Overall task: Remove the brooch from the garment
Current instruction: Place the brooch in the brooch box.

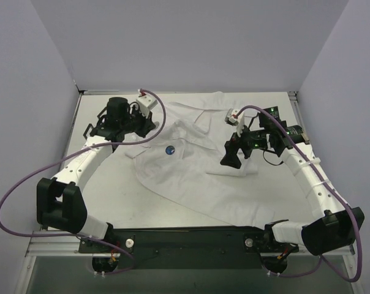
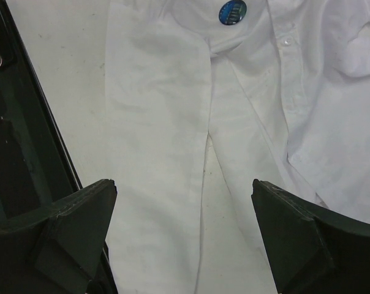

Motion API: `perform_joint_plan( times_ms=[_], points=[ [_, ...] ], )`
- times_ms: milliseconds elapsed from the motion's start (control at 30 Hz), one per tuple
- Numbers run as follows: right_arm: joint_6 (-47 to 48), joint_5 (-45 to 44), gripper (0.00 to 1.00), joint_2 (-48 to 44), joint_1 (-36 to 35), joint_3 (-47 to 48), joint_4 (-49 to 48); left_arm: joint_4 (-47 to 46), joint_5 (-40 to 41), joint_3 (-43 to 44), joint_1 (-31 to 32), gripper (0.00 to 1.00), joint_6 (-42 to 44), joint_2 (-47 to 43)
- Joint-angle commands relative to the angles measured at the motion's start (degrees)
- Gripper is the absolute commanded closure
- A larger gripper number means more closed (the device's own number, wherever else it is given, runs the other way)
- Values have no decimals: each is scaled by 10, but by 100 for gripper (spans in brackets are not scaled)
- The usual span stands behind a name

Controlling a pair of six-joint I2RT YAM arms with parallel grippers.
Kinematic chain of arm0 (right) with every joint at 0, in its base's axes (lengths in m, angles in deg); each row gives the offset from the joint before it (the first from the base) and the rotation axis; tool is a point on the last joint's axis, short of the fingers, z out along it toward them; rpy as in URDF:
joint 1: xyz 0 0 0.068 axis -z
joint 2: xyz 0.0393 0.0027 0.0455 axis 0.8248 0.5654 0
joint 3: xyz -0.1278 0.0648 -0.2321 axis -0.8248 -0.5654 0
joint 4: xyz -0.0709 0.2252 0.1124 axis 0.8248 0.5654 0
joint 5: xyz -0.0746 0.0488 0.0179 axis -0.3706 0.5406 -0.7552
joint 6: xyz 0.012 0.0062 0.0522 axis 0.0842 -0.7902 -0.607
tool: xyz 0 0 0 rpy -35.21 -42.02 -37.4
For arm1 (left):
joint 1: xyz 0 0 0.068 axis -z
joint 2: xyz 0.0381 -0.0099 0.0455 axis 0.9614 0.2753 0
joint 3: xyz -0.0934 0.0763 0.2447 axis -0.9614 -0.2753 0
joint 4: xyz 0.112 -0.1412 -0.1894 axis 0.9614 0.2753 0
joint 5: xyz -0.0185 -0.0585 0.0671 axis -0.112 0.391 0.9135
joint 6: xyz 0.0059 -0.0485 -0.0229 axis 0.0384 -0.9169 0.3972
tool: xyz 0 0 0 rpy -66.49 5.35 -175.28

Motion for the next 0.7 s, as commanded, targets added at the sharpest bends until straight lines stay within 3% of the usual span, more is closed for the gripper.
perform_joint_plan(
  times_ms=[0,233,667],
  points=[
    [27,-1,0,-16,0,-14,17,36,118,-12,-58,100,40,-23],
    [28,-6,0,-11,-6,-20,17,41,246,-17,-86,100,82,-8],
    [30,-22,0,-17,-10,-40,17,3,417,8,-129,100,160,155]
  ],
)
